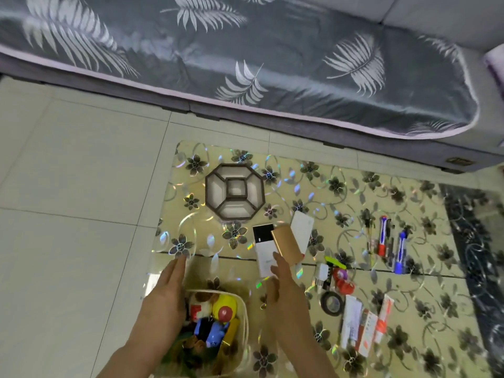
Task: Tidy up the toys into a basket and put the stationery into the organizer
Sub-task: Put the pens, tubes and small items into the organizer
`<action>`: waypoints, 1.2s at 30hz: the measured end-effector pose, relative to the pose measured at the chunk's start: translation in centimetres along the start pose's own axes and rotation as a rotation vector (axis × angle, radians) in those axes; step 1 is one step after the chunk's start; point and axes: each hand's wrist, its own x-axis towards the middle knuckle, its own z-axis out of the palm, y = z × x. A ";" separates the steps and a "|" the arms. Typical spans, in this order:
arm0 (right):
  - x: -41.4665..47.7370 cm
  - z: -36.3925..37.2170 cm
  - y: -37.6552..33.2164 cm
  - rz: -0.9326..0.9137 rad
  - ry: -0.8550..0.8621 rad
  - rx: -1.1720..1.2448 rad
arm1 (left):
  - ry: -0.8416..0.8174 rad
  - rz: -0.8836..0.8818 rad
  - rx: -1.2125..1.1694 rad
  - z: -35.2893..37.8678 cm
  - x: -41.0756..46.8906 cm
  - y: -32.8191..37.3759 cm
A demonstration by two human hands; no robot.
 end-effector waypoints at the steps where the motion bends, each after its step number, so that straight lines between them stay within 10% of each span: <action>1: 0.6 -0.6 -0.4 -0.012 0.018 0.017 | 0.007 0.021 -0.011 -0.2 1.0 0.4; 25: 21.8 4.2 -2.1 0.035 -0.002 0.209 | 0.184 -0.220 -0.472 4.1 21.0 2.5; 36: 19.0 -11.0 11.4 -0.047 0.297 0.369 | 0.101 0.056 -0.511 10.2 16.3 21.7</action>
